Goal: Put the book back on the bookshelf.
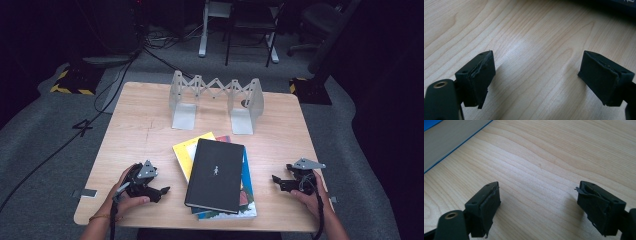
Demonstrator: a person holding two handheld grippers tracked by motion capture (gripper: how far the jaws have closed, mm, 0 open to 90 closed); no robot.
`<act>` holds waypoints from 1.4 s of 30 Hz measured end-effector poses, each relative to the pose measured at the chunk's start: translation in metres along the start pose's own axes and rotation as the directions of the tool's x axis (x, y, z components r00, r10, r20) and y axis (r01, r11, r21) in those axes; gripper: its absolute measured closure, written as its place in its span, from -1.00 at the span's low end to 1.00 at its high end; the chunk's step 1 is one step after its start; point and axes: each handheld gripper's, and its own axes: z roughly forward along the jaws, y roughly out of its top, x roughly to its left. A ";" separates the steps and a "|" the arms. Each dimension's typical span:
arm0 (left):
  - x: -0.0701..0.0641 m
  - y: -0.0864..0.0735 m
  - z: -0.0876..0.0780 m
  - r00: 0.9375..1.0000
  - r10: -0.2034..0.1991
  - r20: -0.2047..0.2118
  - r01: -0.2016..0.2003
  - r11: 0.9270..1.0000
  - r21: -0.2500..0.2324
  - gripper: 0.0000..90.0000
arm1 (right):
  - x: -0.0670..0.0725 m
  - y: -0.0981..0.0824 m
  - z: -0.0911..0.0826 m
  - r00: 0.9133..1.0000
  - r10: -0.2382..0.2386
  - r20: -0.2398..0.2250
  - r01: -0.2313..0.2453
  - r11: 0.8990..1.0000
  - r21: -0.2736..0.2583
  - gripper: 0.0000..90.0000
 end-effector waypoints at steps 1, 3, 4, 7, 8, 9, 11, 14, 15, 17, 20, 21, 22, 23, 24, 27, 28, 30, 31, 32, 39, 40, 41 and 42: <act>0.000 0.000 0.001 1.000 0.001 -0.001 -0.001 1.000 0.000 -0.71 | 0.000 0.000 0.000 1.000 0.001 0.002 -0.001 1.000 0.000 -0.59; 0.000 0.001 0.001 1.000 0.003 -0.003 -0.003 1.000 0.002 -0.73 | 0.000 0.000 0.000 1.000 0.004 0.004 -0.004 1.000 0.000 -0.59; 0.000 0.001 0.001 1.000 0.002 -0.003 -0.002 1.000 0.003 -0.73 | 0.001 0.000 0.000 1.000 0.005 0.005 -0.005 1.000 0.000 -0.59; 0.001 0.002 0.001 1.000 -0.004 -0.010 0.004 1.000 0.000 -0.70 | 0.001 0.000 0.000 1.000 0.013 0.014 -0.013 1.000 0.001 -0.60; 0.001 0.002 0.001 1.000 -0.004 -0.010 0.004 1.000 0.000 -0.69 | 0.001 0.000 0.000 1.000 0.013 0.014 -0.013 1.000 0.001 -0.60; 0.001 0.002 0.001 1.000 -0.004 -0.011 0.004 1.000 0.000 -0.69 | 0.002 0.000 0.000 1.000 0.017 0.021 -0.017 1.000 0.002 -0.60; 0.000 0.001 0.001 1.000 -0.011 -0.012 0.011 1.000 -0.001 -0.69 | 0.003 0.002 -0.002 0.999 0.011 0.030 -0.011 1.000 0.023 -0.60; 0.000 0.000 0.000 1.000 0.001 -0.007 -0.001 1.000 -0.001 -0.69 | 0.005 0.005 -0.004 0.998 -0.025 0.055 0.023 0.998 0.051 -0.56; -0.001 -0.001 -0.001 1.000 0.001 -0.004 -0.001 1.000 -0.002 -0.69 | 0.009 0.008 -0.008 0.997 -0.052 0.052 0.050 0.998 0.039 -0.53; -0.003 -0.002 -0.003 1.000 0.010 0.004 -0.010 1.000 0.008 -0.69 | 0.010 0.011 -0.010 0.998 -0.047 0.034 0.046 0.999 0.023 -0.53; -0.009 -0.002 -0.005 1.000 0.001 0.000 -0.001 1.000 0.018 -0.65 | 0.019 0.022 -0.020 0.998 -0.056 -0.026 0.055 0.998 -0.038 -0.50; -0.012 -0.003 -0.006 1.000 0.007 0.000 -0.007 1.000 0.023 -0.64 | 0.022 0.025 -0.022 0.997 -0.061 -0.040 0.059 0.997 -0.052 -0.49; -0.016 -0.002 -0.007 1.000 0.020 0.002 -0.020 0.999 0.026 -0.59 | 0.031 0.032 -0.027 0.994 -0.087 -0.061 0.082 0.994 -0.075 -0.48; -0.016 -0.002 -0.007 1.000 0.020 0.002 -0.020 0.999 0.026 -0.57 | 0.031 0.032 -0.027 0.994 -0.087 -0.061 0.082 0.994 -0.075 -0.48; -0.018 -0.001 -0.008 1.000 0.024 0.001 -0.024 0.999 0.030 -0.57 | 0.035 0.035 -0.030 0.993 -0.098 -0.072 0.092 0.992 -0.085 -0.48; -0.021 0.001 -0.008 0.999 0.034 0.005 -0.034 0.999 0.023 -0.53 | 0.051 0.044 -0.036 0.984 -0.126 -0.125 0.112 0.987 -0.118 -0.56; -0.022 0.002 -0.009 1.000 0.029 0.009 -0.029 0.999 0.016 -0.53 | 0.051 0.044 -0.036 0.984 -0.126 -0.125 0.112 0.987 -0.118 -0.56; -0.023 0.005 -0.012 0.999 0.033 0.011 -0.033 0.999 -0.007 -0.51 | 0.058 0.047 -0.039 0.977 -0.150 -0.151 0.132 0.983 -0.126 -0.56; -0.025 0.007 -0.014 0.999 0.033 0.012 -0.033 0.999 -0.020 -0.51 | 0.062 0.049 -0.040 0.974 -0.162 -0.157 0.141 0.981 -0.132 -0.56; -0.027 0.009 -0.016 0.999 0.038 0.006 -0.038 0.999 -0.031 -0.51 | 0.070 0.053 -0.043 0.966 -0.176 -0.189 0.150 0.978 -0.144 -0.55; -0.037 0.021 -0.020 0.997 0.076 -0.007 -0.077 0.994 -0.073 -0.49 | 0.090 0.059 -0.047 0.947 -0.229 -0.226 0.196 0.968 -0.159 -0.52; -0.037 0.023 -0.020 0.996 0.083 -0.012 -0.084 0.993 -0.078 -0.48 | 0.093 0.061 -0.048 0.943 -0.230 -0.241 0.195 0.968 -0.160 -0.52; -0.037 0.026 -0.020 0.996 0.086 -0.014 -0.087 0.993 -0.079 -0.48 | 0.096 0.062 -0.048 0.940 -0.237 -0.245 0.202 0.967 -0.158 -0.52; -0.037 0.029 -0.020 0.996 0.091 -0.020 -0.092 0.992 -0.083 -0.48 | 0.099 0.063 -0.048 0.936 -0.242 -0.254 0.207 0.966 -0.158 -0.52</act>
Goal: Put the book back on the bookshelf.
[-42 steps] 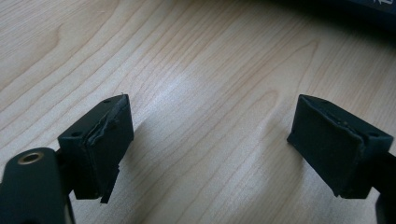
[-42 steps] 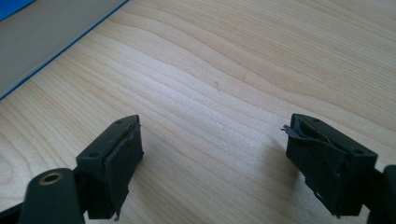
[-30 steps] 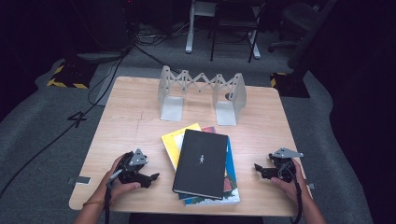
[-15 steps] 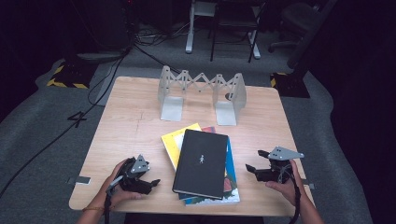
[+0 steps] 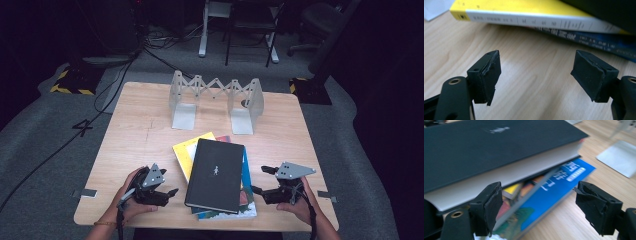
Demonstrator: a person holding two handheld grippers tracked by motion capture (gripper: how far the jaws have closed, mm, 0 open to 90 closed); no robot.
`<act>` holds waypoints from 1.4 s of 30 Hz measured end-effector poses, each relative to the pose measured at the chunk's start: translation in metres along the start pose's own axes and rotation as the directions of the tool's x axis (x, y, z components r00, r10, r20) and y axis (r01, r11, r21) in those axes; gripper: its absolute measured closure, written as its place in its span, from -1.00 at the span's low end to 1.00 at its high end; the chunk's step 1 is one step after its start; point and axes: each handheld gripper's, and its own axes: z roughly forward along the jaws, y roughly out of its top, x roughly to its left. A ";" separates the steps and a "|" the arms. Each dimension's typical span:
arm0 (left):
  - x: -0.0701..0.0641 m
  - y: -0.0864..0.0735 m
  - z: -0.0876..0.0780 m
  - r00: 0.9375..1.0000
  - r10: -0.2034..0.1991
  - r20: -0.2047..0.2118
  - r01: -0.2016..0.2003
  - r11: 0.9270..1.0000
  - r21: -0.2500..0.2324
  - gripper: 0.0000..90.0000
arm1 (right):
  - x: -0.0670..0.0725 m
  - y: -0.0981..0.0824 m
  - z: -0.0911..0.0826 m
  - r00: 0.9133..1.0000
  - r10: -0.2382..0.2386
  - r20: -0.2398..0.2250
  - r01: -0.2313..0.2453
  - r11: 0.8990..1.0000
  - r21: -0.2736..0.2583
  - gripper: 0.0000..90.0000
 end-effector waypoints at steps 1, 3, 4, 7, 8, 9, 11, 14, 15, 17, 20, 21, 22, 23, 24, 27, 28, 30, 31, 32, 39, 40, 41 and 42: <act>0.001 0.003 0.000 1.000 0.003 -0.003 -0.003 1.000 -0.004 -0.48 | 0.002 0.001 0.001 1.000 0.000 -0.011 0.000 1.000 0.000 -0.52; 0.001 0.010 0.000 1.000 0.009 0.002 -0.009 1.000 -0.028 -0.47 | 0.007 0.006 0.003 1.000 -0.008 -0.027 0.008 1.000 0.000 -0.52; 0.000 0.014 0.000 1.000 0.023 -0.009 -0.024 0.999 -0.033 -0.47 | 0.013 0.010 0.005 0.999 -0.015 -0.046 0.015 1.000 -0.001 -0.52; -0.001 0.017 -0.001 1.000 0.030 -0.009 -0.030 0.999 -0.039 -0.46 | 0.018 0.013 0.007 0.998 -0.017 -0.060 0.017 1.000 0.000 -0.52; -0.002 0.018 0.000 0.999 0.036 -0.018 -0.036 0.999 -0.036 -0.46 | 0.020 0.015 0.009 0.998 -0.017 -0.065 0.017 1.000 0.002 -0.52; -0.002 0.018 -0.001 0.999 0.040 -0.019 -0.041 0.999 -0.034 -0.46 | 0.022 0.016 0.011 0.997 -0.015 -0.076 0.015 1.000 0.004 -0.52; -0.003 0.019 0.000 0.999 0.046 -0.019 -0.047 0.998 -0.035 -0.46 | 0.024 0.017 0.013 0.997 -0.020 -0.078 0.020 1.000 0.007 -0.55; -0.004 0.020 0.001 0.999 0.051 -0.018 -0.052 0.998 -0.032 -0.46 | 0.024 0.019 0.012 0.996 0.002 -0.093 -0.002 1.000 -0.006 -0.52; -0.004 0.021 0.001 0.998 0.054 -0.019 -0.054 0.998 -0.032 -0.46 | 0.025 0.020 0.011 0.995 -0.002 -0.097 0.001 1.000 -0.011 -0.52; -0.005 0.022 0.002 0.998 0.057 -0.022 -0.058 0.998 -0.031 -0.46 | 0.028 0.022 0.009 0.996 -0.013 -0.091 0.012 1.000 -0.011 -0.52; -0.006 0.023 0.003 0.997 0.069 -0.024 -0.069 0.997 -0.024 -0.46 | 0.032 0.025 0.010 0.995 -0.021 -0.093 0.021 1.000 -0.008 -0.52; -0.007 0.023 0.004 0.997 0.068 -0.024 -0.068 0.997 -0.023 -0.46 | 0.033 0.025 0.012 0.995 -0.025 -0.092 0.025 1.000 -0.003 -0.53; -0.008 0.023 0.004 0.997 0.067 -0.022 -0.068 0.997 -0.023 -0.46 | 0.035 0.025 0.014 0.995 -0.028 -0.098 0.029 1.000 0.006 -0.54; -0.009 0.023 0.005 0.997 0.073 -0.023 -0.073 0.997 -0.020 -0.46 | 0.035 0.025 0.016 0.994 -0.024 -0.105 0.024 1.000 0.007 -0.55; -0.009 0.023 0.005 0.997 0.075 -0.021 -0.075 0.997 -0.019 -0.46 | 0.036 0.026 0.018 0.993 -0.016 -0.114 0.017 1.000 0.005 -0.58; -0.011 0.023 0.007 0.997 0.077 -0.019 -0.077 0.997 -0.016 -0.45 | 0.034 0.026 0.022 0.993 0.013 -0.119 -0.012 1.000 0.016 -0.67; -0.011 0.024 0.008 0.997 0.082 -0.017 -0.082 0.996 -0.016 -0.45 | 0.032 0.026 0.025 0.991 0.032 -0.134 -0.030 0.999 0.016 -0.69; -0.012 0.025 0.009 0.997 0.081 -0.016 -0.081 0.996 -0.021 -0.44 | 0.029 0.026 0.030 0.987 0.063 -0.150 -0.059 0.998 0.029 -0.83; -0.013 0.026 0.009 0.997 0.078 -0.012 -0.079 0.997 -0.027 -0.44 | 0.027 0.026 0.032 0.985 0.073 -0.156 -0.068 0.997 0.038 -0.88; -0.013 0.026 0.009 0.997 0.077 -0.010 -0.078 0.997 -0.030 -0.44 | 0.024 0.026 0.035 0.980 0.090 -0.179 -0.082 0.995 0.048 -0.90; -0.011 0.027 0.012 0.997 0.069 -0.016 -0.070 0.997 -0.027 -0.41 | 0.018 0.031 0.046 0.967 0.108 -0.232 -0.092 0.992 0.082 -0.99; -0.010 0.027 0.012 0.997 0.070 -0.021 -0.071 0.997 -0.028 -0.41 | 0.017 0.034 0.047 0.968 0.100 -0.229 -0.080 0.992 0.096 -0.99; -0.009 0.028 0.011 0.997 0.067 -0.024 -0.068 0.997 -0.029 -0.41 | 0.017 0.035 0.048 0.968 0.100 -0.229 -0.079 0.992 0.098 -0.99; -0.009 0.028 0.011 0.998 0.061 -0.024 -0.062 0.998 -0.032 -0.41 | 0.017 0.036 0.049 0.969 0.099 -0.228 -0.079 0.992 0.097 -0.99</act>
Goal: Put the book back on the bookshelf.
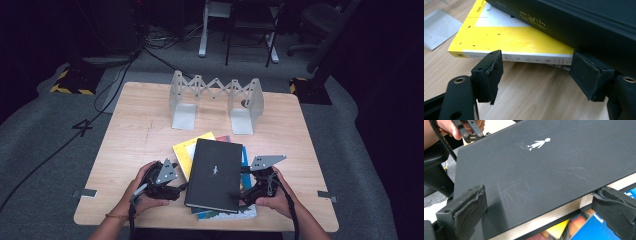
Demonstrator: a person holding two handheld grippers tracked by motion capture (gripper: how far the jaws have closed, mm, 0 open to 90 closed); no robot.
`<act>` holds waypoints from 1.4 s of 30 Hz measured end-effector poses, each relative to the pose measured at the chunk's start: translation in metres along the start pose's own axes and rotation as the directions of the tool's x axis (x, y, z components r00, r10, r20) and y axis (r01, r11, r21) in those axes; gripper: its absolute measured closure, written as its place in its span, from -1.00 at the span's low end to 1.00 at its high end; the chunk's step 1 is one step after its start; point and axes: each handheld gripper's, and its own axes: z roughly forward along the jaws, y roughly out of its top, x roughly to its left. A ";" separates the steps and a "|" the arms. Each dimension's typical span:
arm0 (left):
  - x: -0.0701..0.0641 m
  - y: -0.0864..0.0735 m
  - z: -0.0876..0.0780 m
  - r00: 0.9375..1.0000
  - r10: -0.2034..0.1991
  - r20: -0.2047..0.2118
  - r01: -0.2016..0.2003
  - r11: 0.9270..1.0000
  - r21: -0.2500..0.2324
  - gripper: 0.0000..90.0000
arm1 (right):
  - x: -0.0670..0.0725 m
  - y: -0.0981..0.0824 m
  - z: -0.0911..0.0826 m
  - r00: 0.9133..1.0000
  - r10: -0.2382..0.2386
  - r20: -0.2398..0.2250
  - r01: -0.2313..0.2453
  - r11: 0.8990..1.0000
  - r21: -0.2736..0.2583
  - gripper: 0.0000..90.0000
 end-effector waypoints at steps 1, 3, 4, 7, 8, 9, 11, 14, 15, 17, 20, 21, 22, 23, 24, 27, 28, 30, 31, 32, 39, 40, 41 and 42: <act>0.001 0.000 0.000 1.000 -0.005 0.001 0.005 1.000 -0.001 -0.41 | -0.001 0.001 0.001 1.000 -0.001 0.001 0.001 1.000 0.000 -0.99; 0.003 -0.001 -0.001 1.000 -0.023 0.003 0.023 1.000 -0.012 -0.40 | -0.001 0.004 0.002 1.000 -0.008 0.002 0.008 1.000 0.004 -0.99; 0.005 -0.001 -0.002 1.000 -0.023 0.005 0.023 1.000 -0.015 -0.40 | -0.001 0.007 0.003 1.000 -0.020 0.005 0.020 1.000 0.014 -0.99; 0.011 0.002 -0.004 0.998 -0.053 -0.016 0.052 0.998 -0.035 -0.36 | -0.002 0.011 0.005 1.000 -0.029 0.006 0.029 0.999 0.023 -0.99; 0.013 0.003 -0.004 0.997 -0.069 -0.021 0.068 0.997 -0.038 -0.36 | -0.002 0.013 0.007 0.999 -0.031 0.007 0.031 0.999 0.028 -0.99; 0.016 0.004 -0.003 0.996 -0.084 -0.023 0.083 0.995 -0.048 -0.36 | -0.003 0.015 0.008 1.000 -0.030 0.007 0.030 0.999 0.032 -0.99; 0.021 0.006 -0.002 0.994 -0.110 -0.030 0.108 0.993 -0.054 -0.34 | -0.005 0.017 0.010 0.999 -0.035 0.002 0.035 0.999 0.038 -0.99; 0.027 0.009 0.001 0.993 -0.111 -0.039 0.109 0.993 -0.039 -0.31 | -0.009 0.021 0.013 0.999 -0.038 -0.006 0.038 0.998 0.042 -0.99; 0.028 0.010 0.002 0.993 -0.108 -0.052 0.106 0.994 -0.028 -0.31 | -0.009 0.021 0.013 0.999 -0.038 -0.007 0.038 0.998 0.043 -0.99; 0.031 0.010 0.005 0.993 -0.098 -0.062 0.097 0.995 -0.015 -0.25 | -0.011 0.022 0.015 0.999 -0.041 -0.013 0.041 0.998 0.042 -0.99; 0.034 0.010 0.009 0.995 -0.084 -0.060 0.084 0.996 0.004 -0.27 | -0.015 0.023 0.016 0.999 -0.036 -0.030 0.037 0.998 0.041 -0.98; 0.034 0.010 0.009 0.994 -0.088 -0.060 0.088 0.996 0.003 -0.29 | -0.016 0.024 0.017 0.999 -0.032 -0.031 0.033 0.999 0.042 -0.98; 0.035 0.010 0.009 0.995 -0.081 -0.062 0.082 0.997 0.002 -0.29 | -0.017 0.024 0.018 0.999 -0.034 -0.032 0.036 0.998 0.044 -0.98; 0.036 0.010 0.010 0.995 -0.075 -0.067 0.075 0.997 0.005 -0.30 | -0.019 0.026 0.019 0.999 -0.038 -0.033 0.039 0.998 0.046 -0.98; 0.036 0.010 0.010 0.995 -0.075 -0.067 0.075 0.997 0.005 -0.30 | -0.019 0.026 0.019 0.999 -0.038 -0.033 0.039 0.998 0.046 -0.98; 0.037 0.008 0.010 0.993 -0.090 -0.075 0.090 0.996 0.002 -0.30 | -0.021 0.030 0.021 0.998 -0.046 -0.035 0.048 0.997 0.052 -0.98; 0.039 0.007 0.010 0.993 -0.088 -0.077 0.088 0.996 0.003 -0.30 | -0.021 0.031 0.022 0.998 -0.046 -0.032 0.048 0.998 0.052 -0.98; 0.041 0.005 0.011 0.992 -0.097 -0.087 0.098 0.995 0.005 -0.30 | -0.023 0.034 0.025 0.998 -0.051 -0.030 0.053 0.997 0.053 -0.98; 0.042 0.004 0.011 0.991 -0.096 -0.090 0.097 0.995 0.008 -0.30 | -0.024 0.036 0.027 0.998 -0.051 -0.033 0.052 0.997 0.055 -0.98; 0.042 0.004 0.012 0.990 -0.103 -0.091 0.104 0.995 0.008 -0.30 | -0.025 0.038 0.029 0.998 -0.051 -0.034 0.053 0.997 0.057 -0.98; 0.051 -0.001 0.014 0.985 -0.122 -0.119 0.125 0.992 0.021 -0.30 | -0.033 0.050 0.043 0.999 -0.041 -0.026 0.042 0.998 0.041 -0.98; 0.051 -0.001 0.014 0.985 -0.122 -0.119 0.125 0.992 0.021 -0.30 | -0.033 0.050 0.043 0.999 -0.041 -0.026 0.042 0.998 0.041 -0.98; 0.052 -0.002 0.015 0.984 -0.123 -0.126 0.127 0.992 0.023 -0.30 | -0.034 0.051 0.045 0.999 -0.041 -0.026 0.042 0.998 0.041 -0.98; 0.054 -0.003 0.015 0.983 -0.128 -0.130 0.133 0.991 0.026 -0.30 | -0.035 0.053 0.047 0.999 -0.043 -0.027 0.044 0.998 0.038 -0.97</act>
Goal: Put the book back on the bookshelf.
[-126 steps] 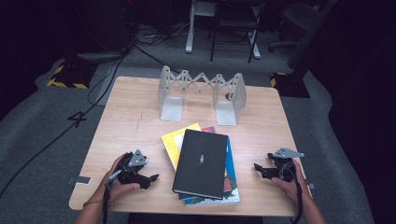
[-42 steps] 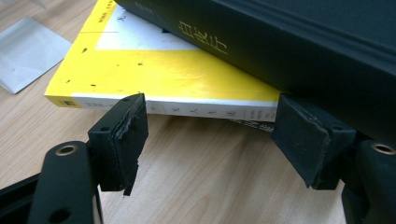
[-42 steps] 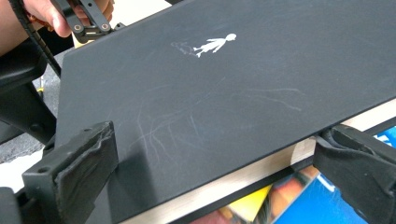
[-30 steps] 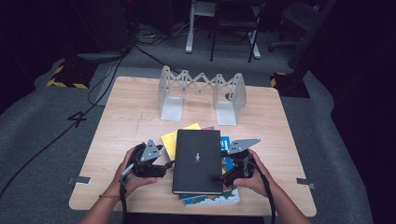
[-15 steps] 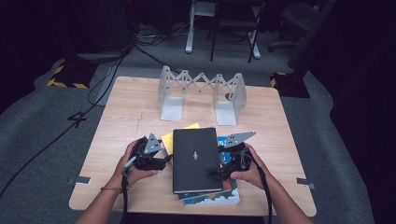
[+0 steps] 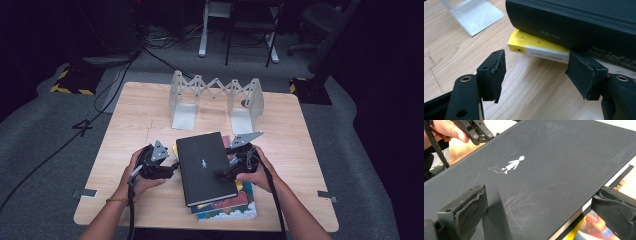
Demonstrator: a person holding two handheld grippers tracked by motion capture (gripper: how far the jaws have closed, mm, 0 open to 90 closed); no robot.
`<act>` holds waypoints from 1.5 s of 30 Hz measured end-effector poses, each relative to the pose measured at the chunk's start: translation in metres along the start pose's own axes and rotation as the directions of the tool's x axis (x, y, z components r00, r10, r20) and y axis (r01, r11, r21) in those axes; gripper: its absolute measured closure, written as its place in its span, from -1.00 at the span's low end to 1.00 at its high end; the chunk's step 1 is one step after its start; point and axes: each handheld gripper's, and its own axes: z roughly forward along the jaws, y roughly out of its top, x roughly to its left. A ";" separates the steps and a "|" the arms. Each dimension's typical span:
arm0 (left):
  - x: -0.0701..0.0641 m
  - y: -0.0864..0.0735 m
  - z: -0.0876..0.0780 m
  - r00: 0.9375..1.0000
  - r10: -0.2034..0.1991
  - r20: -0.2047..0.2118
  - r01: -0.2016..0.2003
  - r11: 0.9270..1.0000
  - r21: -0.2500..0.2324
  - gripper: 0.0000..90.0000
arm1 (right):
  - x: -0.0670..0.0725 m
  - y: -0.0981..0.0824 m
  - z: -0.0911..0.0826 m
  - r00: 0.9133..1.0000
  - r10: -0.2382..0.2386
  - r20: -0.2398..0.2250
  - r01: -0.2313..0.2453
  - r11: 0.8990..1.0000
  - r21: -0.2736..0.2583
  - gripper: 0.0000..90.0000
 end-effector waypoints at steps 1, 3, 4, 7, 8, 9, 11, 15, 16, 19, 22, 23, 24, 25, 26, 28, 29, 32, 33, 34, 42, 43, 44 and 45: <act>0.001 -0.001 0.001 1.000 -0.004 0.001 0.004 1.000 0.000 -0.30 | -0.001 0.002 0.002 1.000 -0.002 0.000 0.002 1.000 -0.002 -0.97; 0.005 -0.002 0.002 1.000 -0.006 -0.001 0.006 1.000 0.000 -0.30 | -0.002 0.007 0.006 1.000 -0.010 0.002 0.010 1.000 -0.002 -0.97; 0.007 -0.003 0.003 1.000 -0.016 -0.003 0.016 1.000 -0.001 -0.30 | -0.003 0.009 0.008 1.000 -0.015 0.004 0.015 1.000 -0.001 -0.97; 0.012 -0.007 0.006 0.999 -0.032 -0.008 0.032 0.999 -0.003 -0.30 | -0.003 0.012 0.010 1.000 -0.026 0.004 0.026 1.000 0.001 -0.97; 0.013 -0.007 0.007 0.999 -0.036 -0.015 0.036 0.999 0.000 -0.27 | -0.002 0.013 0.011 0.999 -0.036 0.003 0.036 0.999 -0.002 -0.97; 0.014 -0.008 0.008 0.999 -0.046 -0.016 0.046 0.999 0.000 -0.26 | -0.002 0.014 0.012 0.999 -0.039 0.001 0.039 0.999 -0.006 -0.96; 0.016 -0.008 0.011 0.998 -0.056 -0.028 0.056 0.998 0.003 -0.25 | -0.002 0.015 0.013 0.999 -0.045 -0.002 0.045 0.999 -0.009 -0.96; 0.028 -0.010 0.018 0.994 -0.090 -0.060 0.090 0.996 -0.003 -0.25 | 0.000 0.016 0.016 0.998 -0.060 -0.010 0.060 0.998 -0.023 -0.96; 0.028 -0.010 0.018 0.994 -0.090 -0.060 0.090 0.996 -0.003 -0.25 | 0.000 0.016 0.016 0.998 -0.060 -0.010 0.060 0.998 -0.023 -0.96; 0.030 -0.012 0.019 0.993 -0.097 -0.063 0.096 0.995 -0.024 -0.23 | 0.002 0.017 0.016 0.997 -0.074 -0.006 0.074 0.997 -0.030 -0.96; 0.029 -0.009 0.015 0.997 -0.061 -0.057 0.058 0.997 -0.050 -0.13 | 0.002 0.018 0.014 0.996 -0.087 -0.003 0.087 0.996 -0.034 -0.95; 0.030 -0.008 0.014 0.998 -0.054 -0.042 0.051 0.997 -0.066 -0.06 | 0.002 0.018 0.013 0.996 -0.088 -0.004 0.088 0.995 -0.037 -0.94; 0.030 -0.007 0.013 0.998 -0.059 -0.034 0.056 0.996 -0.074 0.01 | 0.002 0.018 0.012 0.996 -0.089 0.000 0.089 0.995 -0.044 -0.93; 0.031 -0.004 0.014 0.998 -0.063 -0.029 0.061 0.996 -0.070 0.02 | 0.003 0.018 0.011 0.996 -0.089 0.005 0.089 0.995 -0.051 -0.92; 0.031 -0.002 0.014 0.998 -0.057 -0.032 0.055 0.996 -0.077 0.02 | 0.003 0.019 0.008 0.996 -0.094 0.010 0.094 0.994 -0.060 -0.91; 0.032 0.003 0.013 0.999 -0.040 -0.029 0.037 0.995 -0.088 0.11 | 0.003 0.019 0.004 0.995 -0.096 0.019 0.097 0.992 -0.081 -0.85; 0.031 0.006 0.012 0.999 -0.031 -0.026 0.029 0.995 -0.092 0.15 | 0.002 0.020 0.002 0.995 -0.101 0.023 0.103 0.990 -0.096 -0.80; 0.031 0.014 0.010 1.000 -0.031 -0.001 0.030 0.991 -0.130 0.33 | 0.000 0.021 -0.005 0.995 -0.102 0.000 0.101 0.984 -0.149 -0.59; 0.031 0.017 0.010 0.999 -0.040 0.010 0.041 0.988 -0.146 0.33 | 0.000 0.022 -0.007 0.994 -0.110 -0.011 0.107 0.979 -0.172 -0.51; 0.030 0.020 0.011 0.999 -0.035 0.008 0.035 0.988 -0.148 0.34 | 0.001 0.023 -0.011 0.992 -0.121 -0.025 0.114 0.974 -0.194 -0.43; 0.017 0.058 -0.003 0.997 -0.016 0.070 0.035 0.961 -0.275 0.36 | -0.001 0.025 -0.014 0.994 -0.104 -0.041 0.092 0.967 -0.238 -0.06; 0.013 0.061 -0.003 1.000 0.011 0.019 -0.006 0.970 -0.245 0.35 | -0.001 0.024 -0.012 0.994 -0.093 -0.053 0.077 0.965 -0.250 -0.02; 0.012 0.062 -0.003 1.000 0.020 -0.014 -0.023 0.974 -0.226 0.33 | 0.000 0.025 -0.010 0.995 -0.090 -0.046 0.076 0.967 -0.244 -0.02; 0.014 0.061 -0.004 1.000 0.007 -0.025 -0.012 0.976 -0.218 0.30 | 0.000 0.025 -0.009 0.995 -0.087 -0.044 0.074 0.966 -0.247 -0.02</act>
